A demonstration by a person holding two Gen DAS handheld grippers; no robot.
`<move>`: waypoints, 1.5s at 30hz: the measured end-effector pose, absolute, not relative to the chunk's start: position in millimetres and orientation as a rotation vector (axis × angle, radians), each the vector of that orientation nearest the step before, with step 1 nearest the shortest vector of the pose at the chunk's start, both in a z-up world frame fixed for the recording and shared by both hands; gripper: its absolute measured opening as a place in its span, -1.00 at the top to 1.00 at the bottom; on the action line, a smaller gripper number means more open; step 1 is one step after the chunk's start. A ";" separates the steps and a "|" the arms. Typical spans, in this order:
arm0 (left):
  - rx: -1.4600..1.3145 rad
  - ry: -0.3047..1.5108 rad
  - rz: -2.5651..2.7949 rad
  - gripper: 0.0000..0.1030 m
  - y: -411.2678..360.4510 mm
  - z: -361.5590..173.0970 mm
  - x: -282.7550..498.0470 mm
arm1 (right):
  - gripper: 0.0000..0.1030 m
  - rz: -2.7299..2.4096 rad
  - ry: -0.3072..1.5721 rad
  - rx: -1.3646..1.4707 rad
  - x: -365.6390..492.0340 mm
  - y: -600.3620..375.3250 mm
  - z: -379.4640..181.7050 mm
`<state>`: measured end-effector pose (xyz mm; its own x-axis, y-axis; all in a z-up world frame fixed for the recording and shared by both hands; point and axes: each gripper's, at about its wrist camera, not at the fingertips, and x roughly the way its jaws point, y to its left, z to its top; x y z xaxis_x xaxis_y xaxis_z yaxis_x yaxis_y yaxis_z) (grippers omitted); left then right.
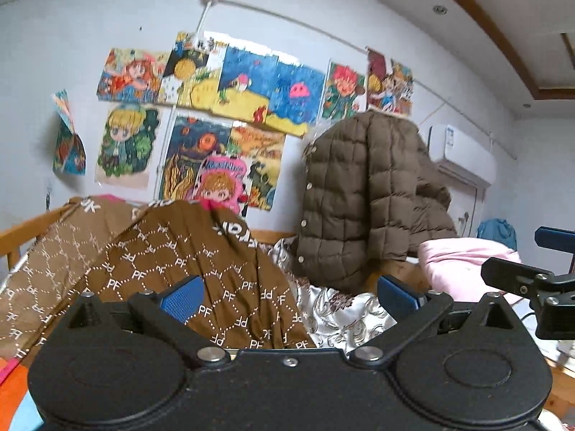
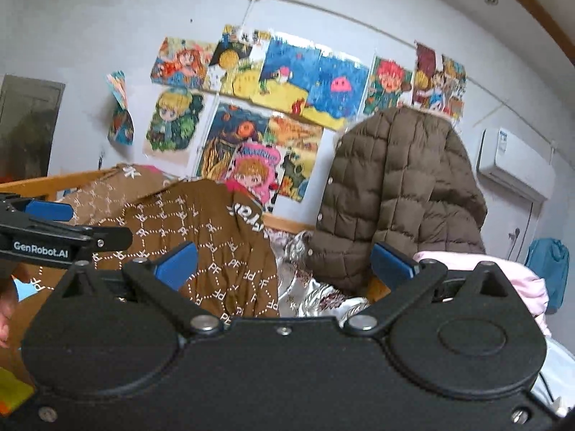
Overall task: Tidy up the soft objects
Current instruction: 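Raise both open tools away from the tray back toward the pile, then move both open tools down over the pile toward a white cloth and grey pouch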
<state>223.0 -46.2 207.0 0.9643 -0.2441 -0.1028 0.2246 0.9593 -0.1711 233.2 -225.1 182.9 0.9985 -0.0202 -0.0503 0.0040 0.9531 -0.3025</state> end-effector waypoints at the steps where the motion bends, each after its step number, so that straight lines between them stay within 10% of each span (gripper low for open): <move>1: -0.153 0.112 -0.240 -0.99 -47.0 208.2 212.1 | -0.99 -0.009 0.046 -0.311 224.5 -226.2 185.7; 45: 0.092 0.342 -0.354 -0.99 -33.5 81.9 102.7 | -0.99 -0.111 0.215 -0.203 110.7 -261.1 22.5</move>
